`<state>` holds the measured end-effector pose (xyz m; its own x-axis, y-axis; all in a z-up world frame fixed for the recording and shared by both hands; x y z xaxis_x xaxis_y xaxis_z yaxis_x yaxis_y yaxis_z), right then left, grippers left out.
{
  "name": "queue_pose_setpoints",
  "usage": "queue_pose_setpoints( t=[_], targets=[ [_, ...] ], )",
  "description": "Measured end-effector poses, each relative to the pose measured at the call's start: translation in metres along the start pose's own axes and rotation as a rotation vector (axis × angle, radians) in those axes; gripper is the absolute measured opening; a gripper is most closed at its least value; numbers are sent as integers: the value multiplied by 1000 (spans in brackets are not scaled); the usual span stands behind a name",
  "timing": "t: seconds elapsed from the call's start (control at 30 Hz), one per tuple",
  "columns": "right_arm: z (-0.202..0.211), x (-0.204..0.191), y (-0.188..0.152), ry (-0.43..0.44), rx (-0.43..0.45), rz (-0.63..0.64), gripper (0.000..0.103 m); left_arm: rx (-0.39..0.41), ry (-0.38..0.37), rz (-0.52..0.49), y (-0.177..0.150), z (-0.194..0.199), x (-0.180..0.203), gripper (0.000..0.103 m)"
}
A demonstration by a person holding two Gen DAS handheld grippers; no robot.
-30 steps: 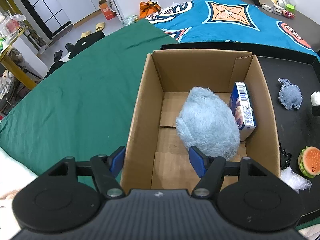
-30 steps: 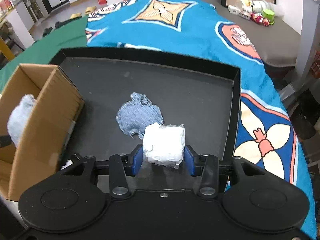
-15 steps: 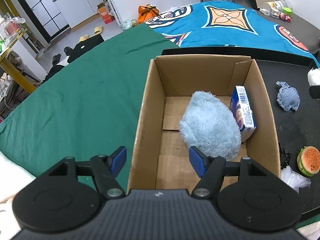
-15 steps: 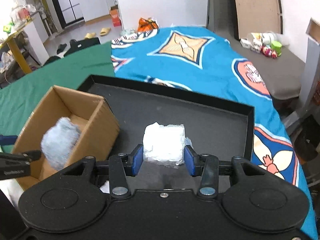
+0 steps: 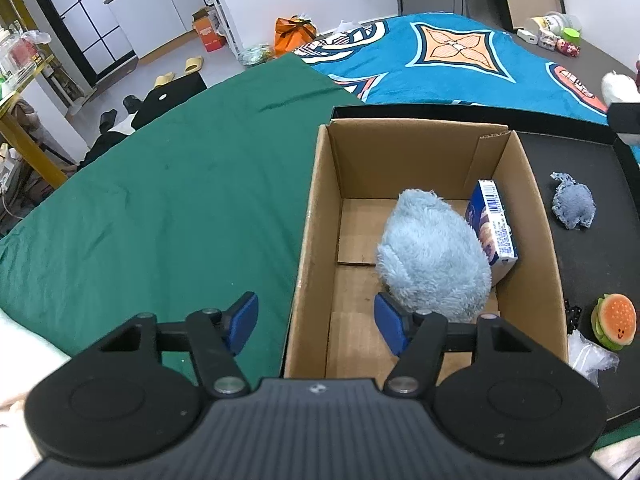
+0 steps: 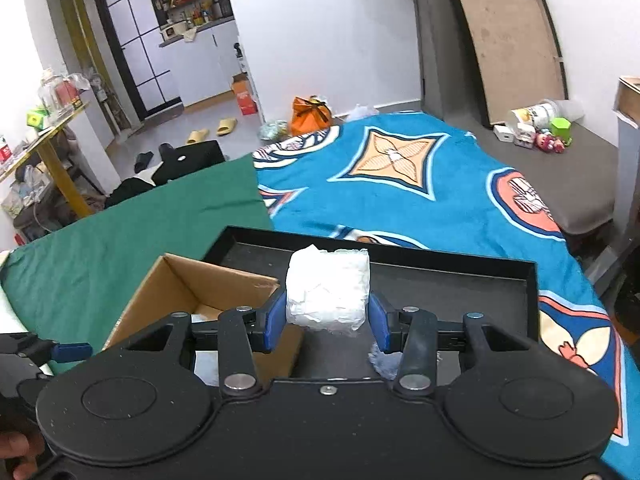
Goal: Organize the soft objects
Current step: 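Carry the white wrapped pack with the right gripper into the box and release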
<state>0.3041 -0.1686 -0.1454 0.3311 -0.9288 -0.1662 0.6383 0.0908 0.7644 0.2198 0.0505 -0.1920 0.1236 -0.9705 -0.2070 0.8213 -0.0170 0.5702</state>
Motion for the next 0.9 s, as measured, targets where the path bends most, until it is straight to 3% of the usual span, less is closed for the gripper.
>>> queue_pose_setpoints(
  t=[0.23, 0.57, 0.67, 0.9],
  targets=[
    [-2, -17, 5, 30, 18, 4, 43, -10, -27, 0, -4, -2, -4, 48],
    [-10, -47, 6, 77, 25, 8, 43, -23, -63, 34, -10, -14, -13, 16],
    [-13, -56, 4, 90, 17, 17, 43, -24, -82, 49, -12, -15, -14, 10],
    [-24, -83, 1, 125, -3, 39, 43, -16, -100, 72, -13, -18, -19, 10]
  ],
)
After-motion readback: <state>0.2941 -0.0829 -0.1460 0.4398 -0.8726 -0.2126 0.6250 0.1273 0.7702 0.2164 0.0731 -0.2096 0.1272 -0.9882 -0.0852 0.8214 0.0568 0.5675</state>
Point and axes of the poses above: each gripper's, at about its wrist camera, not at the fingertips, and z roughly against the way its jaws point, x to its right, y to its top, the point moved 8 cm from there along -z, roughly the way its jaws point, and after that the axes turned 6 degrees about x, right-handed, at the moved point
